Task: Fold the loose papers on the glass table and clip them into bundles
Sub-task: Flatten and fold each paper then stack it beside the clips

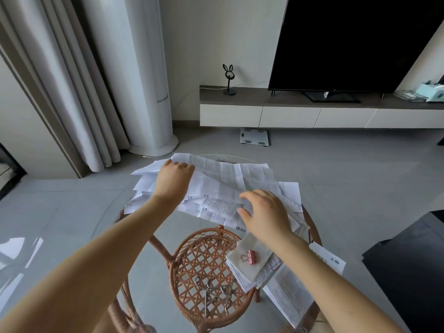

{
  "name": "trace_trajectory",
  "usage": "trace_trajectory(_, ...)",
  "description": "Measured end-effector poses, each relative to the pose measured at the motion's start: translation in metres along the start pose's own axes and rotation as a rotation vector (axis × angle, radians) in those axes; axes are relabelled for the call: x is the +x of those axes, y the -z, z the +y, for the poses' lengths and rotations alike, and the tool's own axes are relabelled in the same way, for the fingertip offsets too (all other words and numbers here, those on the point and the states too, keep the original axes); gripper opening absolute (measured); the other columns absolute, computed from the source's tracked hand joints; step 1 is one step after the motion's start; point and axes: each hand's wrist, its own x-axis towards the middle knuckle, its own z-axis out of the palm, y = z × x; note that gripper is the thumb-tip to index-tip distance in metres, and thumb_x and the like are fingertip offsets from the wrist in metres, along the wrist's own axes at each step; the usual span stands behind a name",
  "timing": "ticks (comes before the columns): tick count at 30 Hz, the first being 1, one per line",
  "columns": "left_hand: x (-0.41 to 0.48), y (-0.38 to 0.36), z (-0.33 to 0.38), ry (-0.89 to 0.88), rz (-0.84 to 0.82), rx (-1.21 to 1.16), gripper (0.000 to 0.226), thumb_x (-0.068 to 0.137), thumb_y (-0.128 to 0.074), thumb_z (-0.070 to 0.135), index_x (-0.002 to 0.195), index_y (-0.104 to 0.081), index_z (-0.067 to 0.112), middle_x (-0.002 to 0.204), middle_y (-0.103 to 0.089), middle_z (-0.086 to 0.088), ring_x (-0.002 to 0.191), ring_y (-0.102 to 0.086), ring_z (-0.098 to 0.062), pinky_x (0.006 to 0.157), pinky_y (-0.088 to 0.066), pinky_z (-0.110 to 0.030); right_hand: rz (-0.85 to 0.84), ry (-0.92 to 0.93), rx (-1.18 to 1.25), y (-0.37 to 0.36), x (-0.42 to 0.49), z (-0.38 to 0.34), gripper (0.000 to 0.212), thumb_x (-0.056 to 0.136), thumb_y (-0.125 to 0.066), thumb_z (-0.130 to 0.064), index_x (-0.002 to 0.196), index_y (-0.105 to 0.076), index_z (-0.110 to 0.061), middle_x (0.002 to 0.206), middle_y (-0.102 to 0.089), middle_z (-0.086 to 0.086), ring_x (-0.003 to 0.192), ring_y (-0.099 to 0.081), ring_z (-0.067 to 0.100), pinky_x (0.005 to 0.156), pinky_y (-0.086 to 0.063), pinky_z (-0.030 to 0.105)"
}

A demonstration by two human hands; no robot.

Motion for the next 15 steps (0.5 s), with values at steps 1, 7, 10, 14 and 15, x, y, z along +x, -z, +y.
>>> trace_trajectory(1, 0.006, 0.008, -0.003, -0.008, 0.007, 0.034, 0.034, 0.049, -0.064, -0.020, 0.072, -0.070, 0.004, 0.063, -0.067, -0.012, 0.055, -0.061, -0.031, 0.071, -0.049, -0.035, 0.024, -0.014, -0.025, -0.003, 0.008, -0.001, 0.042, 0.095, -0.053, -0.029, 0.135, -0.048, -0.019, 0.130, -0.055, -0.002, 0.120, -0.047, 0.020, 0.100, -0.038, 0.029)
trace_trajectory(7, 0.021, 0.058, -0.022, -0.103, 0.244, 0.104, 0.027, 0.050, -0.059, -0.012, 0.069, -0.065, 0.007, 0.058, -0.054, -0.006, 0.053, -0.050, -0.028, 0.061, -0.042, -0.033, 0.128, -0.075, -0.058, -0.008, 0.068, -0.025, 0.055, 0.094, -0.054, -0.033, 0.143, -0.034, -0.018, 0.140, -0.046, 0.004, 0.125, -0.042, 0.025, 0.101, -0.032, 0.032)
trace_trajectory(10, 0.013, 0.086, -0.043, -0.063, 0.437, 0.021, 0.030, 0.067, -0.044, -0.007, 0.084, -0.068, 0.002, 0.069, -0.060, -0.012, 0.060, -0.056, -0.033, 0.062, -0.045, -0.038, 0.253, -0.054, -0.090, -0.001, 0.089, -0.041, 0.033, 0.094, -0.055, -0.029, 0.125, -0.058, -0.019, 0.120, -0.063, 0.002, 0.109, -0.054, 0.025, 0.089, -0.032, 0.033)
trace_trajectory(14, -0.012, 0.117, -0.075, 0.044, 0.567, -0.233, 0.023, 0.086, -0.048, -0.005, 0.097, -0.068, -0.001, 0.085, -0.066, -0.017, 0.075, -0.060, -0.036, 0.069, -0.044, -0.035, 0.577, 0.068, 0.059, 0.028, 0.095, -0.035, 0.010, 0.070, -0.073, -0.007, 0.073, -0.071, -0.016, 0.068, -0.069, 0.001, 0.064, -0.062, 0.028, 0.067, -0.029, 0.032)
trace_trajectory(15, -0.018, 0.125, -0.080, 0.037, 0.563, -0.264, 0.022, 0.090, -0.048, -0.001, 0.098, -0.069, -0.001, 0.087, -0.067, -0.016, 0.078, -0.060, -0.034, 0.070, -0.041, -0.031, 0.618, 0.129, 0.097, 0.039, 0.091, -0.033, 0.012, 0.067, -0.074, -0.006, 0.069, -0.071, -0.018, 0.064, -0.069, -0.002, 0.059, -0.062, 0.026, 0.065, -0.031, 0.031)
